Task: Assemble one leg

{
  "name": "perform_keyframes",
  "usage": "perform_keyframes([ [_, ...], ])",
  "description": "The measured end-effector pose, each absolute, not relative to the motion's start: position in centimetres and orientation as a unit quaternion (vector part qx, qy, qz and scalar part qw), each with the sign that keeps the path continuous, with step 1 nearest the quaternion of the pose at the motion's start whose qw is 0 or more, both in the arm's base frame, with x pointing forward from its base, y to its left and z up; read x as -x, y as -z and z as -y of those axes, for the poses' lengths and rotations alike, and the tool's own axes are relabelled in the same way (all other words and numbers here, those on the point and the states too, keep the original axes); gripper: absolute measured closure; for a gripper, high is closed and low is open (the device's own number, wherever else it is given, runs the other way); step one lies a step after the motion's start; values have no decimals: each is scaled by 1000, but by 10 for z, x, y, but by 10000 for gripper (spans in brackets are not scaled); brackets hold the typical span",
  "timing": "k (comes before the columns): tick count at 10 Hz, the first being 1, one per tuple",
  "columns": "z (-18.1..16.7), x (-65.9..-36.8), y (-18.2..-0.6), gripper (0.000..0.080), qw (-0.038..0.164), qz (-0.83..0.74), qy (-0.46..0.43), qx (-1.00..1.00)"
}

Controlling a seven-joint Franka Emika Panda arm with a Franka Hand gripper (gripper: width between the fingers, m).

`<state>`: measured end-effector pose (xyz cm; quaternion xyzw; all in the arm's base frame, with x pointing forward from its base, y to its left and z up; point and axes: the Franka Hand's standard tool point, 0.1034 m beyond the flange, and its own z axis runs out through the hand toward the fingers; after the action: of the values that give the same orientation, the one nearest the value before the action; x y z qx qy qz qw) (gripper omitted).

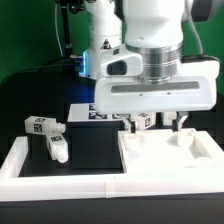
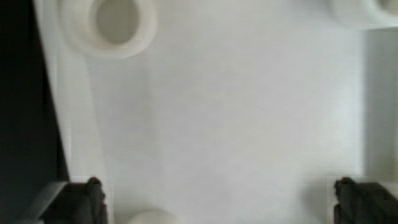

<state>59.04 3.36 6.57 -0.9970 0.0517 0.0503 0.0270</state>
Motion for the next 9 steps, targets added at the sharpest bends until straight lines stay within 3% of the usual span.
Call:
perform_keyframes([
  [3, -36, -584, -65, 151, 28, -63, -76, 995],
  [5, -60, -563, -70, 151, 50, -90, -165, 981],
  [9, -81, -534, -73, 151, 53, -76, -298, 950],
])
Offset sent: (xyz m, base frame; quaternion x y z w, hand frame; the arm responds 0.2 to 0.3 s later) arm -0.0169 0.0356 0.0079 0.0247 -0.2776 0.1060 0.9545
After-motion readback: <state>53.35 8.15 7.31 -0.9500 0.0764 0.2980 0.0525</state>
